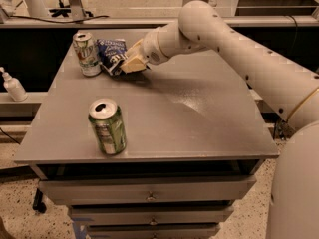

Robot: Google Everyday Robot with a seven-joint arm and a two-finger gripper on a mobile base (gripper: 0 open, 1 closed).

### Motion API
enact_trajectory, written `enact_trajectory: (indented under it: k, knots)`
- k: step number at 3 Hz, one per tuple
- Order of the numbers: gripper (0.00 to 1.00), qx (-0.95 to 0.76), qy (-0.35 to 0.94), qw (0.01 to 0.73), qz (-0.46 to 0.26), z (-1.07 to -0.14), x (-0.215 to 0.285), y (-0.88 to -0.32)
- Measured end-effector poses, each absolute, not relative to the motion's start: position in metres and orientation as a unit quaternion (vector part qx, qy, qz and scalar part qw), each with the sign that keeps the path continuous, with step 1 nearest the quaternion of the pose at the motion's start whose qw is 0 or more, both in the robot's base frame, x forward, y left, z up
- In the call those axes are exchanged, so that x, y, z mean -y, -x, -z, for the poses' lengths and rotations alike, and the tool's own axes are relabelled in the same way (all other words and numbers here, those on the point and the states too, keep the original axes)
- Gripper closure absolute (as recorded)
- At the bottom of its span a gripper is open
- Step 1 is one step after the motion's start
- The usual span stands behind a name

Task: Move blue chip bag near 7up can

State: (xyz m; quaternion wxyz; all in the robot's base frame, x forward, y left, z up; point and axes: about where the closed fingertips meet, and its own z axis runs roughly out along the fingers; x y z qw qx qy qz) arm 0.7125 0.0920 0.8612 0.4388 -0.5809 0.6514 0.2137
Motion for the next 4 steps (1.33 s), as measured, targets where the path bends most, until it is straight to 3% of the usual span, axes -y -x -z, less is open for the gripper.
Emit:
enact_trajectory:
  k: [2, 3, 4]
  knots:
    - [0.14, -0.649, 0.582, 0.437, -0.221, -0.863, -0.095, -0.707]
    - [0.00, -0.648, 0.581, 0.437, -0.226, -0.865, -0.095, -0.704]
    - [0.00, -0.643, 0.578, 0.443, -0.236, -0.874, -0.087, -0.698]
